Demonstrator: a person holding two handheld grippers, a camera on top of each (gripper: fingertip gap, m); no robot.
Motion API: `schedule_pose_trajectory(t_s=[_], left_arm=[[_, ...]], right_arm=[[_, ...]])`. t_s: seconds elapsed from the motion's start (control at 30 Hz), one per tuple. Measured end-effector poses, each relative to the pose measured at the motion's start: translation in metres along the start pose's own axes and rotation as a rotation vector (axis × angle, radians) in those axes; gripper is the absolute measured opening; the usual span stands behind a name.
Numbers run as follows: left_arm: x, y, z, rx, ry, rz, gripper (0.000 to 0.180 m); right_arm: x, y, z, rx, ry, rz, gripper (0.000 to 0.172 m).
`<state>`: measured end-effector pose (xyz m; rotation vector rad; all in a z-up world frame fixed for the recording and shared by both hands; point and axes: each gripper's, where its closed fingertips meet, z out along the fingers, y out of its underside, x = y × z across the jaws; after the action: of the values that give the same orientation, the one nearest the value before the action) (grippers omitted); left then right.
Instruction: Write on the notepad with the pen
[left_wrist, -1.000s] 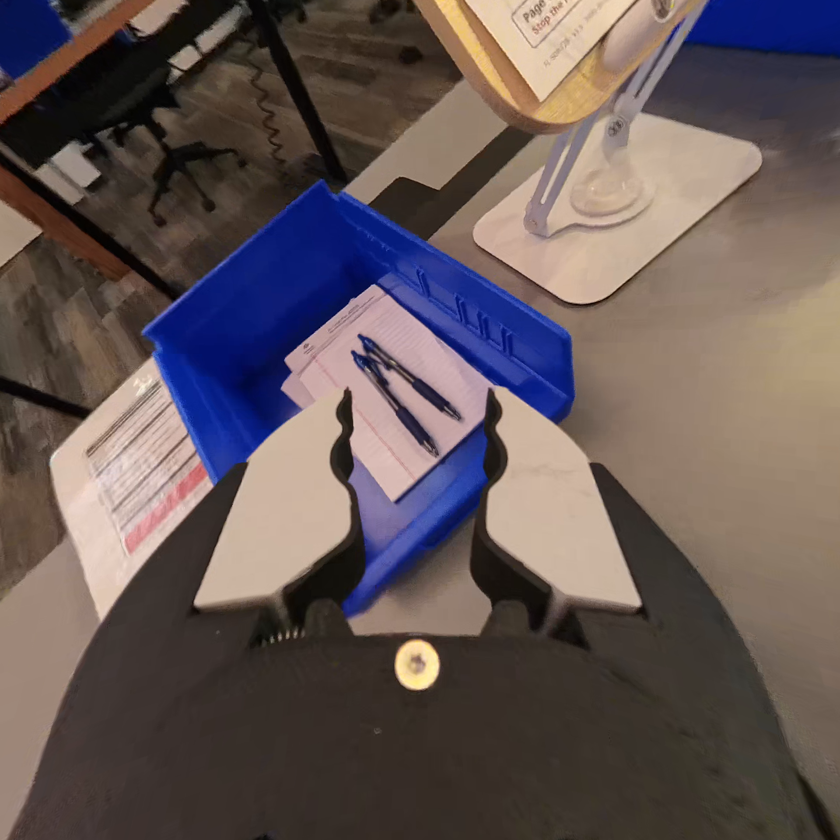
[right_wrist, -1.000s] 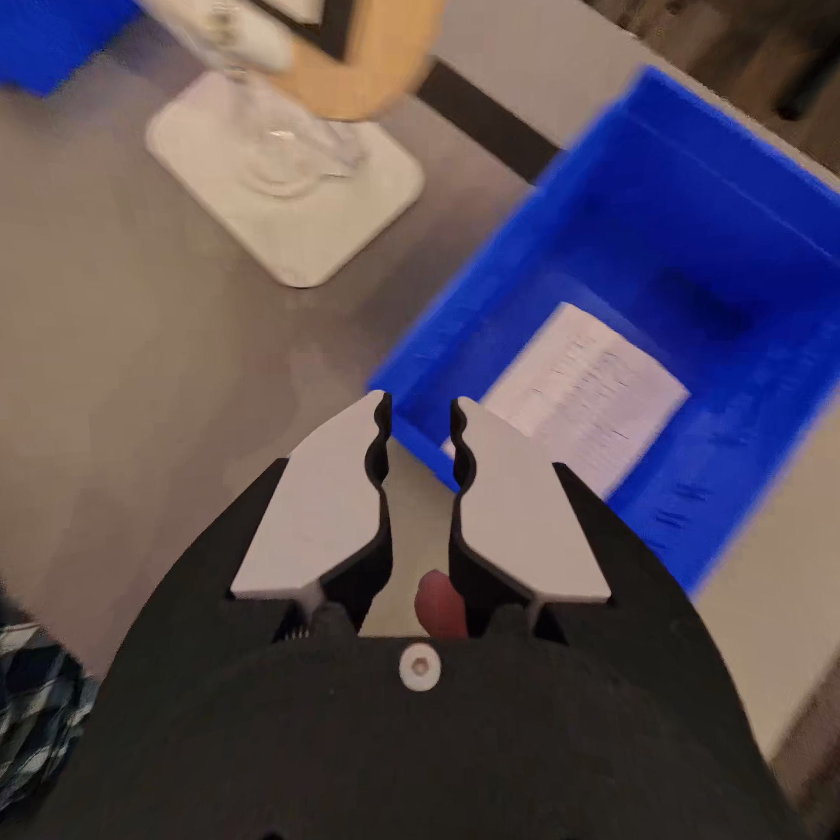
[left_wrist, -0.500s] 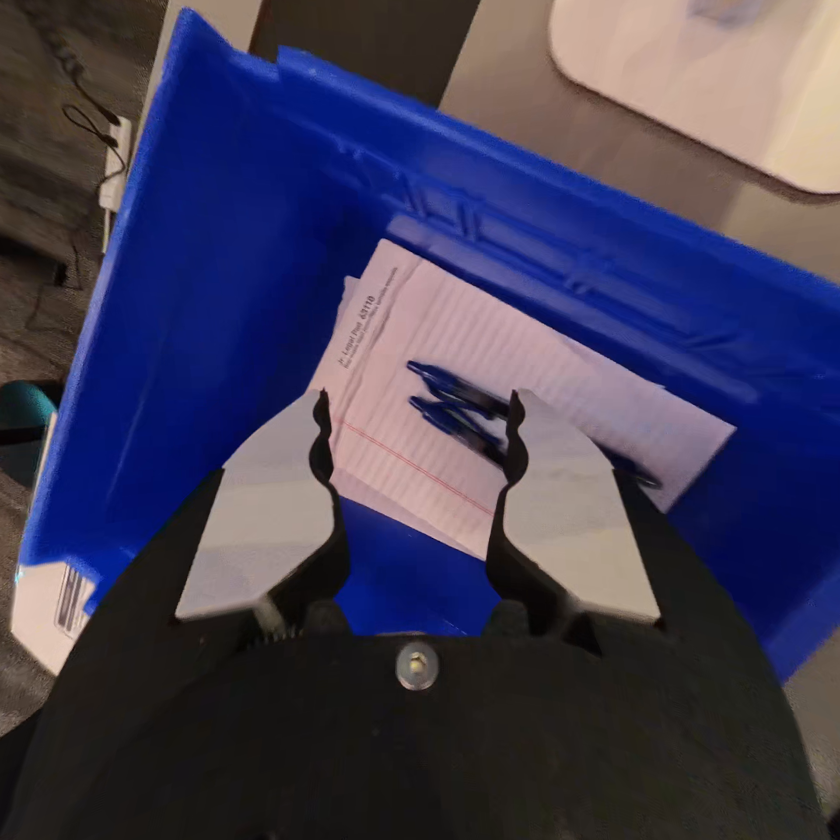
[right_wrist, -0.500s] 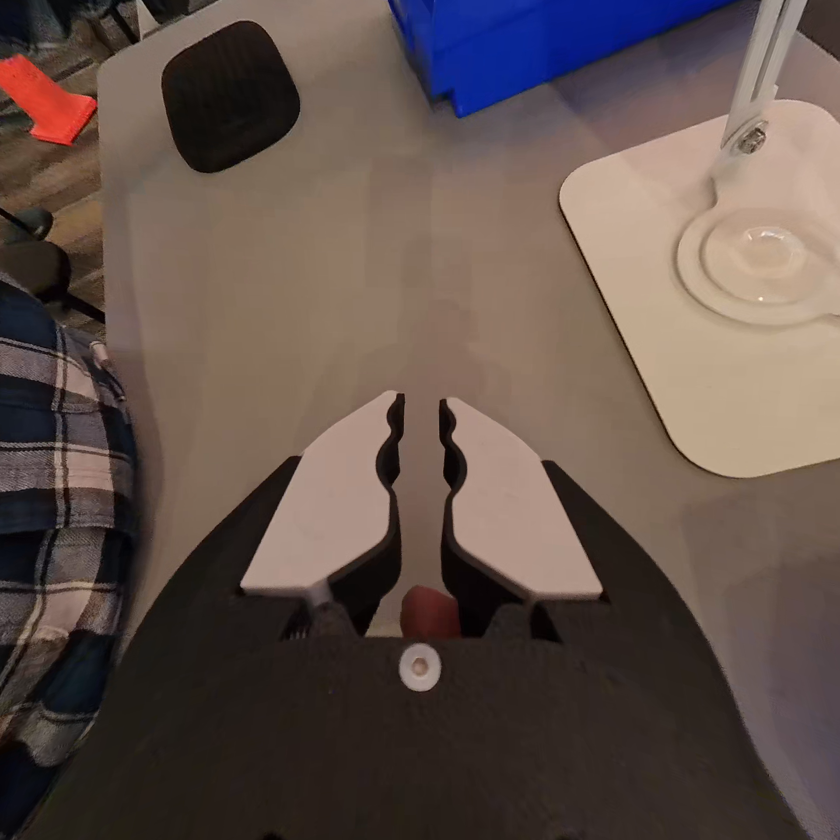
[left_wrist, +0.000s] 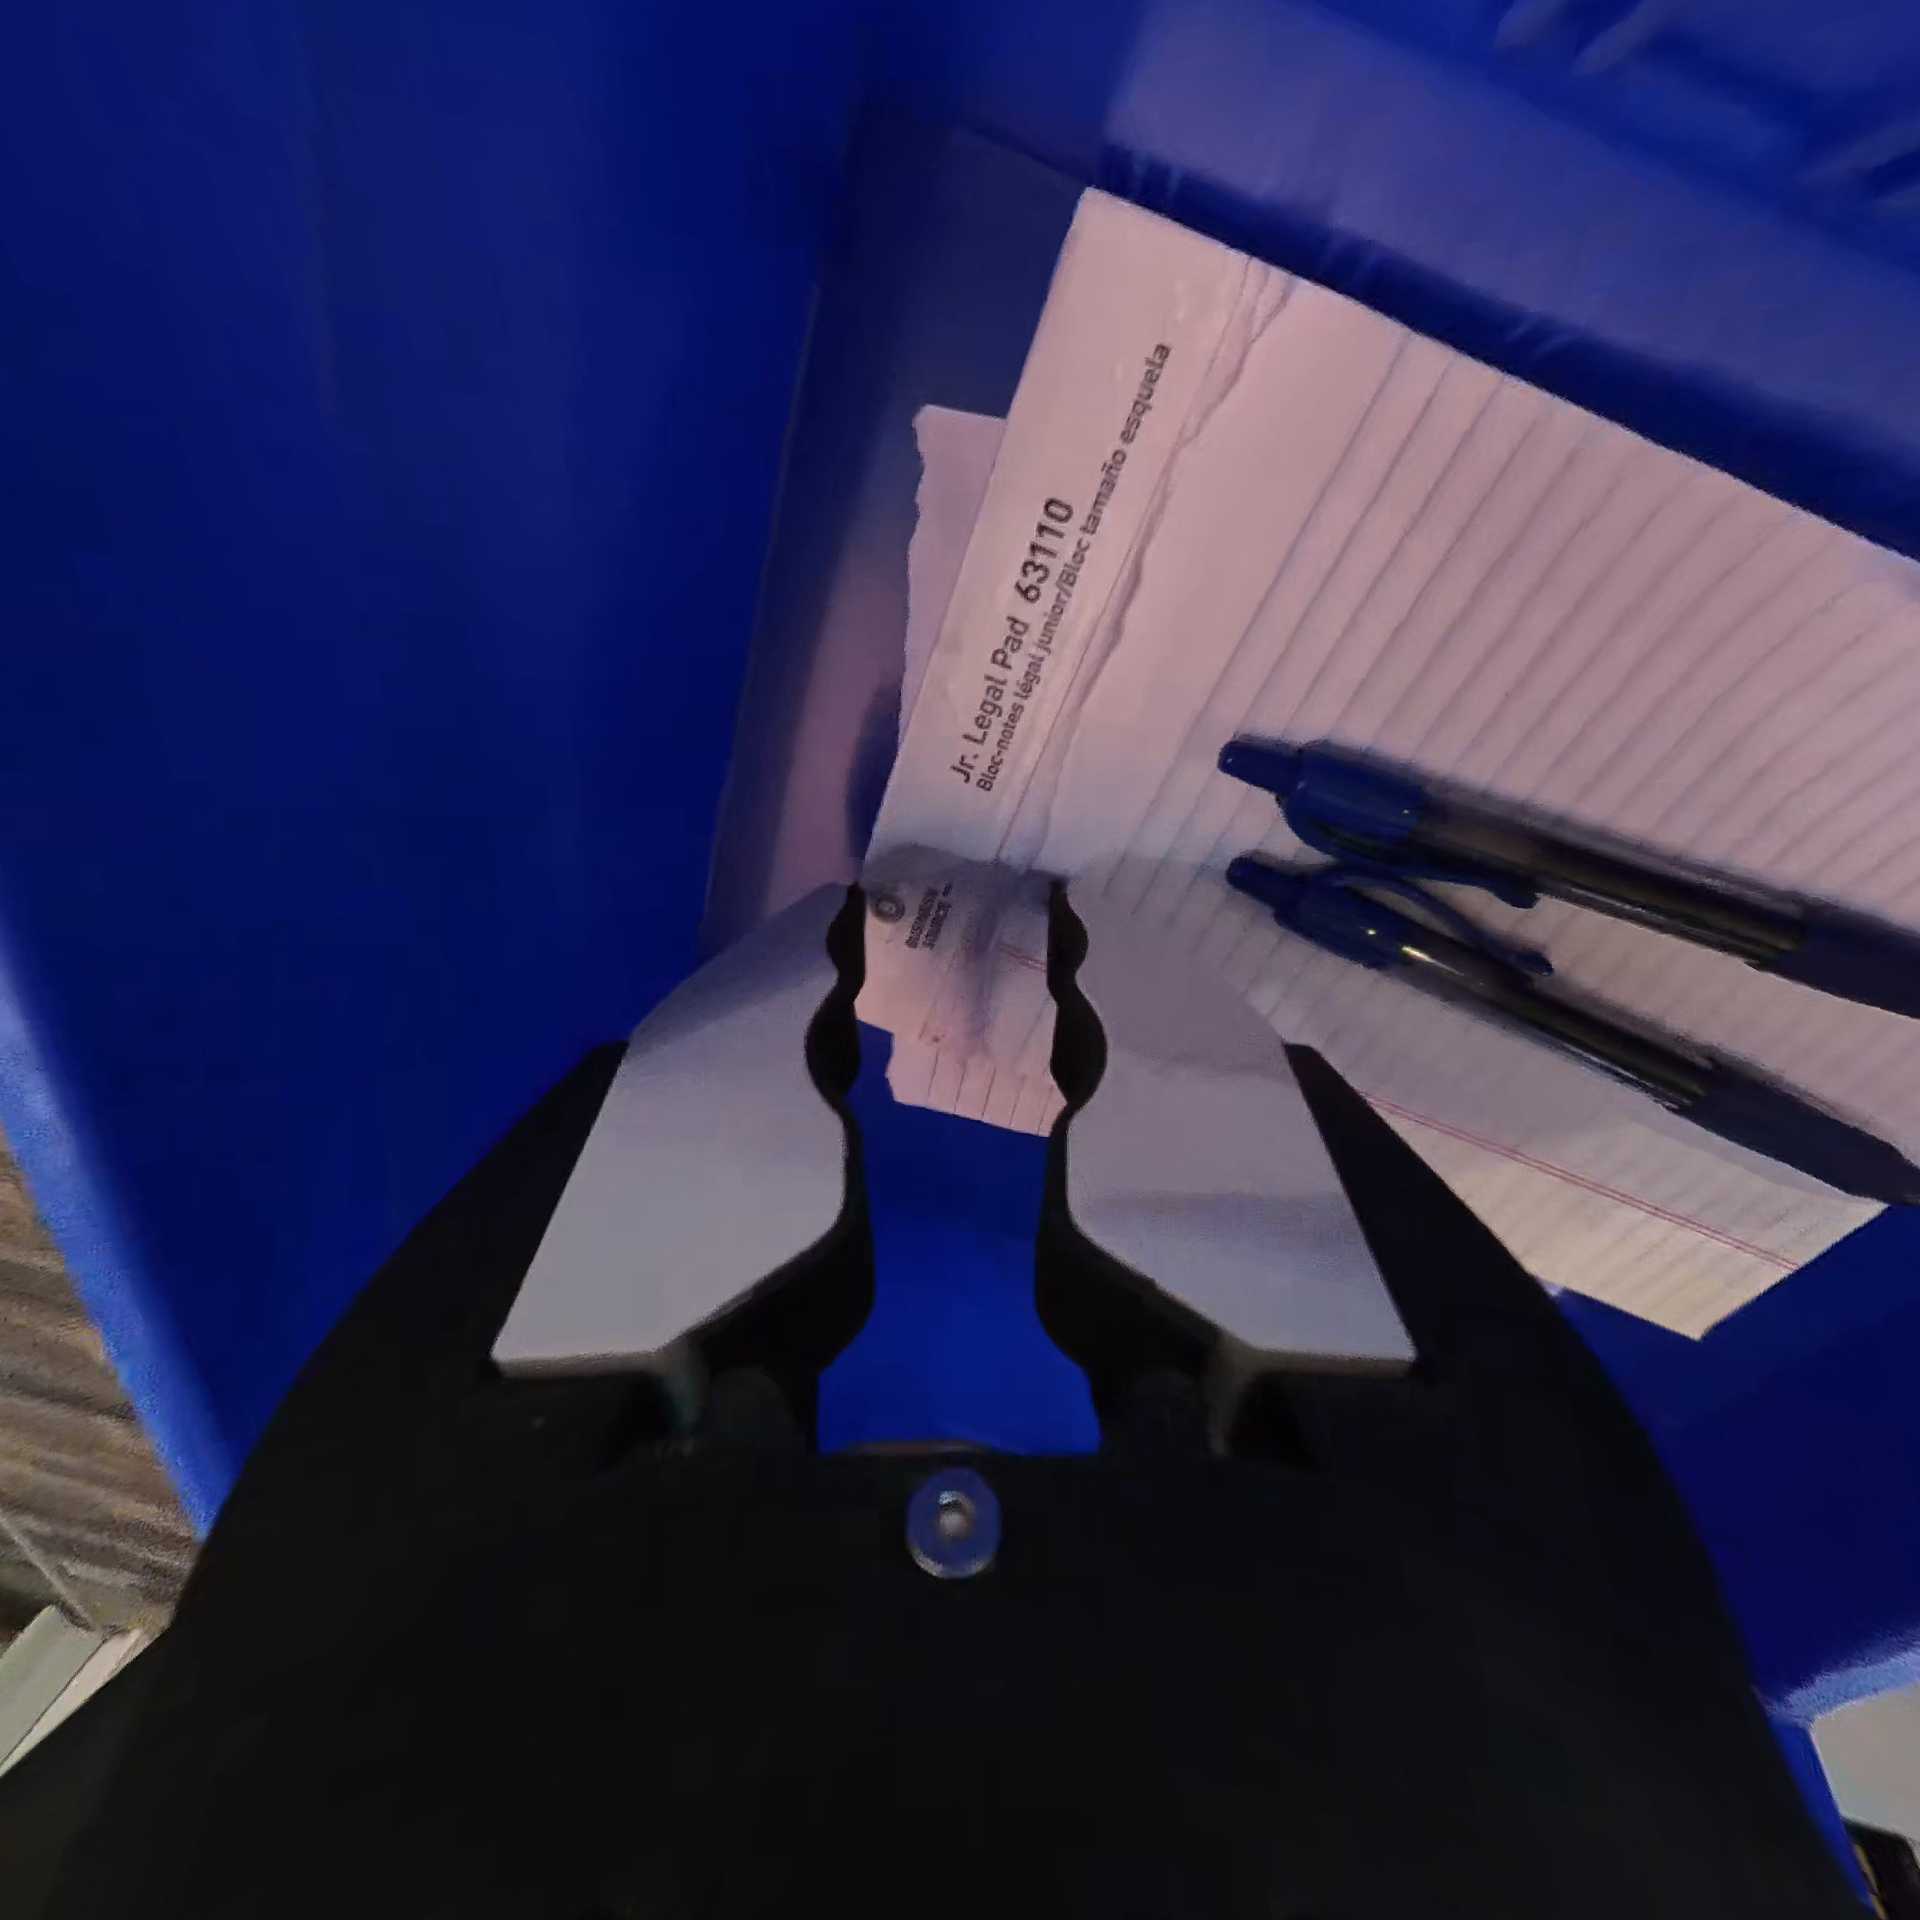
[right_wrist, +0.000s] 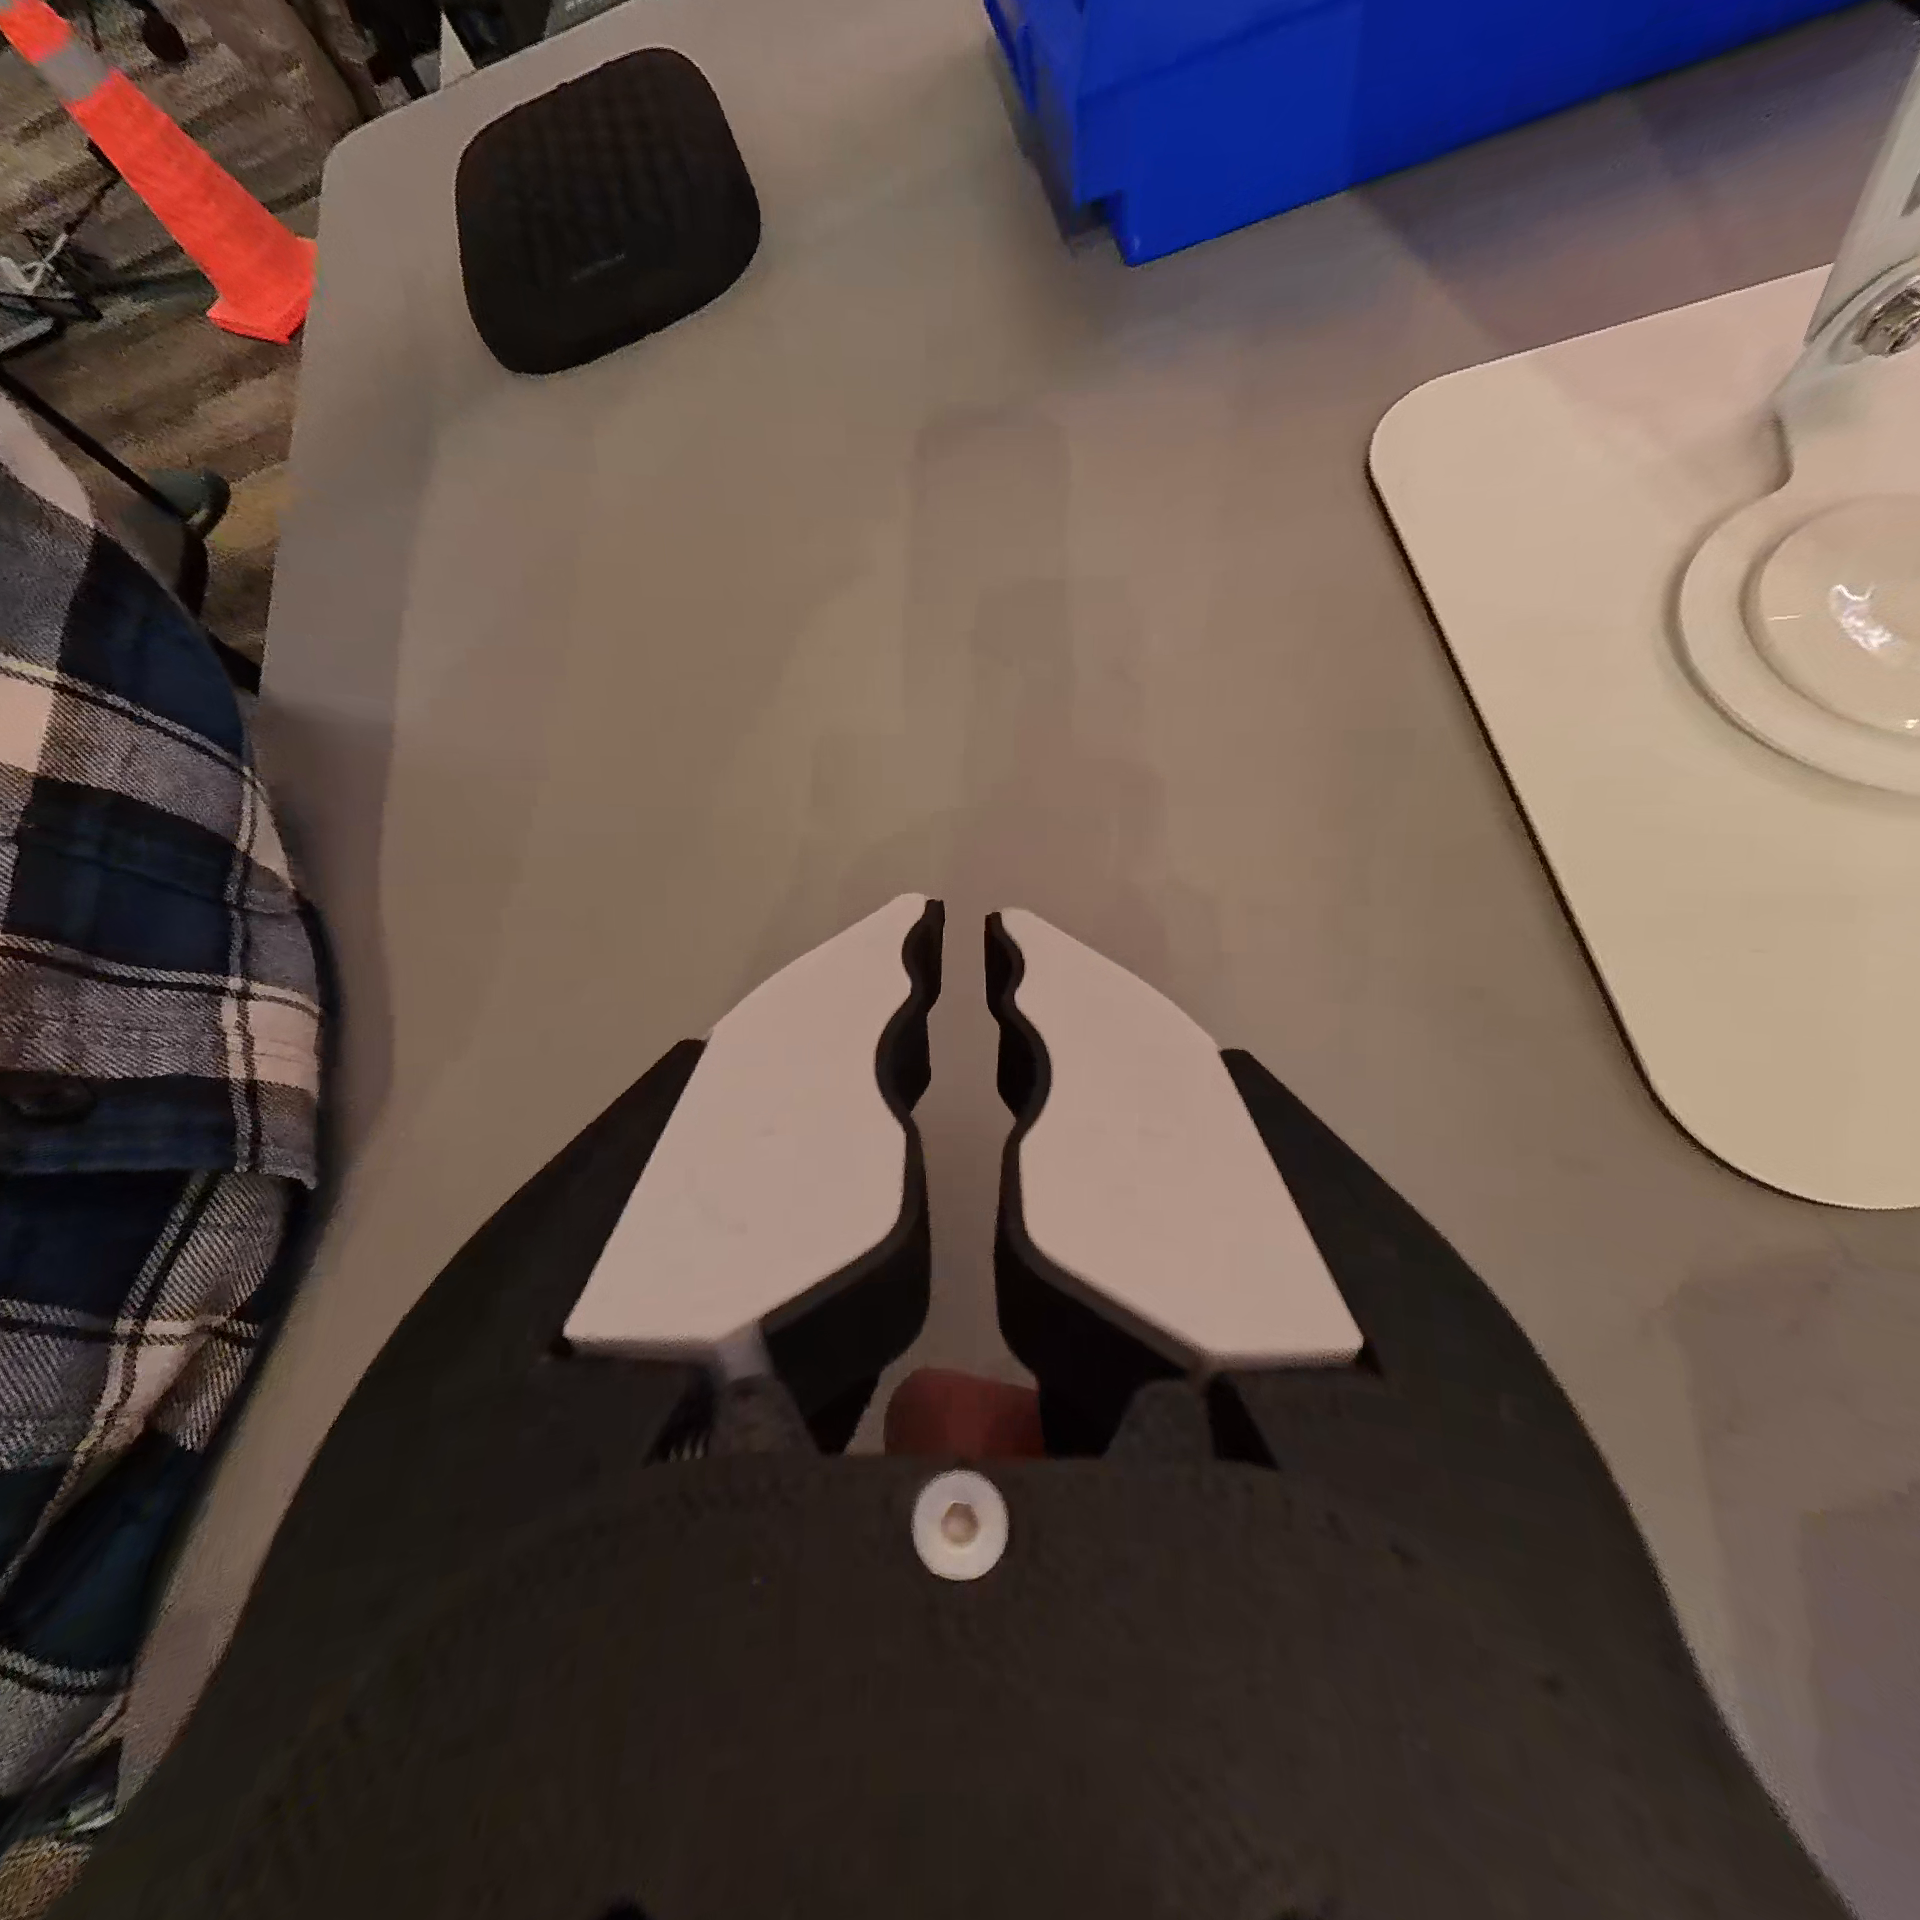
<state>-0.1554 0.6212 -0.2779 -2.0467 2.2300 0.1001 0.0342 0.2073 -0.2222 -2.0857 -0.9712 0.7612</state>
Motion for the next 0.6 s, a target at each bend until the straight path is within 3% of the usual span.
schedule_pose_trajectory(t_s=[0.2,0.27,0.3,0.6], left_arm=[[0.001,-0.001,0.001,-0.014,0.080,-0.009,0.030],[-0.006,0.000,0.002,-0.037,0.057,-0.019,0.054],[-0.007,0.000,0.003,-0.038,0.066,-0.019,0.055],[0.001,0.001,0.005,-0.047,0.164,-0.028,0.040]], right_arm=[[-0.003,0.007,0.007,-0.008,-0.029,0.010,0.007],[-0.005,0.007,0.008,-0.006,-0.032,0.005,0.007],[-0.005,0.008,0.008,-0.007,-0.033,0.001,0.007],[-0.005,0.014,0.013,-0.005,-0.046,0.010,0.007]])
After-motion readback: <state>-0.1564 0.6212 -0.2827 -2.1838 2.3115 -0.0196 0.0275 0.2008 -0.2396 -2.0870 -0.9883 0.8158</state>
